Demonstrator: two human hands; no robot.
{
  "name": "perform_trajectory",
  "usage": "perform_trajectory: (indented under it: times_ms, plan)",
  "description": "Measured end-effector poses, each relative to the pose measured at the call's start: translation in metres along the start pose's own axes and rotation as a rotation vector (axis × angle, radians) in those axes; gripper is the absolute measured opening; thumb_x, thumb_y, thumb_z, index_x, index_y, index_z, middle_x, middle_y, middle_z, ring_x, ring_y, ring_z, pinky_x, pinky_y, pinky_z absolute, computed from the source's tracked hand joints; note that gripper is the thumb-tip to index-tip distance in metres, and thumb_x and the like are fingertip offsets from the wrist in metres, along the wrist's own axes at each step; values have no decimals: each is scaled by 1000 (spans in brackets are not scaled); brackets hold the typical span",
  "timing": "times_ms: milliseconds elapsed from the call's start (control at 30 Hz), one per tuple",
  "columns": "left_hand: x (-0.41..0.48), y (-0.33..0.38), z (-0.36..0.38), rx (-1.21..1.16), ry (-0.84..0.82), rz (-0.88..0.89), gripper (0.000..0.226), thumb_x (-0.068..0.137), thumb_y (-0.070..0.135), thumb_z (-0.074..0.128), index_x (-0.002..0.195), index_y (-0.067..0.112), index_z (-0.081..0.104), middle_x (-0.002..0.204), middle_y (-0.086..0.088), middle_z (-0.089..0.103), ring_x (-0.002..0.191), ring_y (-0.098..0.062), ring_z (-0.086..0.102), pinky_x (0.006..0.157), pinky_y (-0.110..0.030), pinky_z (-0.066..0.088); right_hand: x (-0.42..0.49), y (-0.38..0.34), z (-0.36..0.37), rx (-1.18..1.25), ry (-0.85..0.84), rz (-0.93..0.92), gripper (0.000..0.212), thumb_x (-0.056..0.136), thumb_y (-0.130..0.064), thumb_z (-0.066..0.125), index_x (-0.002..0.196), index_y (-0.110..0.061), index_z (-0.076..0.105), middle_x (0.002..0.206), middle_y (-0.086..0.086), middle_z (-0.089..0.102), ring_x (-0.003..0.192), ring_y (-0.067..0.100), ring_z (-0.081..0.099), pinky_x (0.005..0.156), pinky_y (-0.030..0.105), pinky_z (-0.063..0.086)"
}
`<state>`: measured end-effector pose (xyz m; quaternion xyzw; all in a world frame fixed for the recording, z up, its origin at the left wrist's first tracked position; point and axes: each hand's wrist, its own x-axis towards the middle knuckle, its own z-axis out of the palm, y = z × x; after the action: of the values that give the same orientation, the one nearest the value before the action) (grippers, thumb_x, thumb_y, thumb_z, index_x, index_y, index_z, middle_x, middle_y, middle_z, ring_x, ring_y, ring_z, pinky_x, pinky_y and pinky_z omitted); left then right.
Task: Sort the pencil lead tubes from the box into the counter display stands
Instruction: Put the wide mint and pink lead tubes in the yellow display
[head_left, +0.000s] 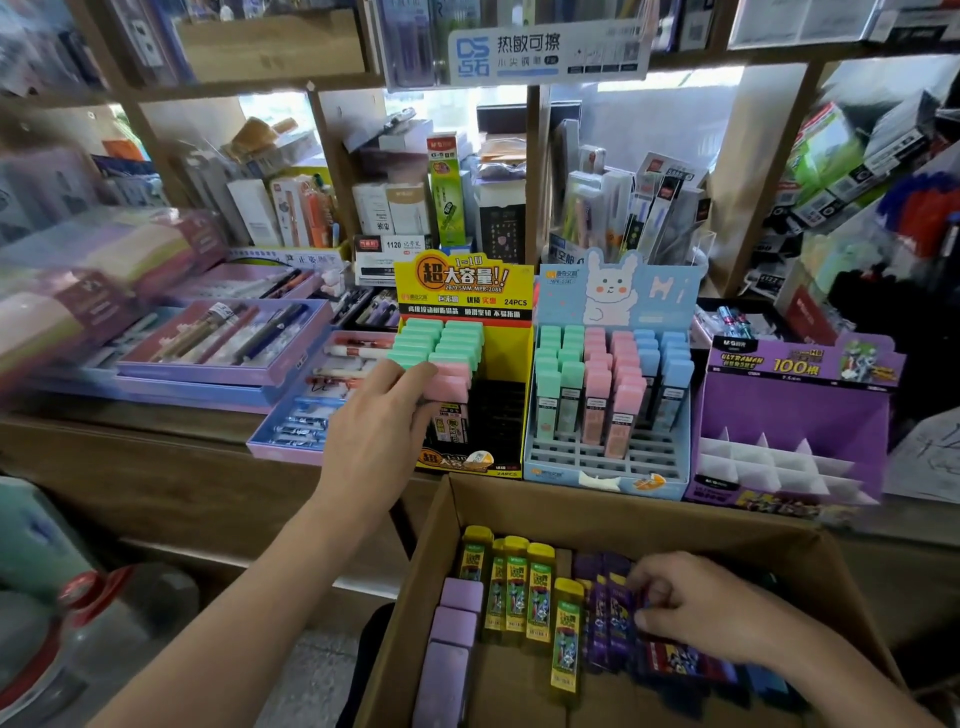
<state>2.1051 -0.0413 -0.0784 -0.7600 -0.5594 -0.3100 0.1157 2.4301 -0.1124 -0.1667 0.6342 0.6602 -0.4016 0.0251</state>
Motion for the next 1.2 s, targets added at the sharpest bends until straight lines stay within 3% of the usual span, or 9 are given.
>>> perform_trajectory:
  times_ms: [200,267,400,533,633,800,867,1067,1200]
  plan:
    - [-9,-2,0,-216,-5,-174,59,91,18,75,142,22,47,87,6,63,78,-14,61,66,-34,53,-9,-21,3,55,57,-100,32,95,-33,72,124,-39,60,103,-13,67,93,1,66,88,26,57]
    - [-19,1,-3,-302,19,-212,45,91,18,75,131,24,55,82,11,60,77,-5,58,67,-32,54,-11,-35,6,90,52,-141,30,95,-30,72,122,-38,61,102,-11,69,91,-1,67,86,26,58]
    - [-53,11,-8,-445,5,-316,23,90,18,75,106,32,67,83,16,63,84,-1,60,68,-12,49,-17,-67,21,194,4,-178,29,93,-26,73,121,-30,64,99,-5,74,90,4,70,85,28,59]
    - [-92,21,-7,-606,-71,-461,23,89,16,76,101,35,71,87,16,72,88,-4,68,75,-12,51,-16,-91,51,329,-38,-120,39,90,-16,72,128,-16,63,100,3,78,97,16,72,93,39,57]
    - [-119,32,-8,-677,-94,-517,32,87,6,75,99,36,71,92,18,71,92,-2,68,75,-9,51,-10,-102,76,410,-61,-44,47,90,-13,75,133,-10,57,105,9,77,88,19,71,81,33,55]
    - [-137,37,-13,-679,-60,-522,38,86,0,75,99,35,71,99,18,67,97,-1,67,73,-5,48,-4,-116,105,537,-100,54,31,84,-21,82,106,-29,62,103,-4,74,94,14,70,90,34,60]
    - [-138,36,-13,-684,-61,-529,39,85,-1,75,99,35,71,99,18,67,97,-1,67,75,-4,48,-2,-121,113,577,-63,82,34,81,-22,85,102,-35,61,100,-8,74,95,11,70,89,32,59]
    - [-140,35,-11,-689,-94,-501,45,84,-3,75,103,37,69,102,19,66,99,-4,68,81,-6,49,5,-130,126,670,-2,131,41,83,-25,85,114,-32,58,102,-10,69,94,4,63,67,18,48]
    - [-140,36,-11,-672,-112,-455,42,85,-3,75,107,32,70,105,19,63,102,-5,67,82,-7,49,8,-133,129,672,-1,133,38,85,-25,83,115,-30,60,104,-8,71,97,10,67,78,28,58]
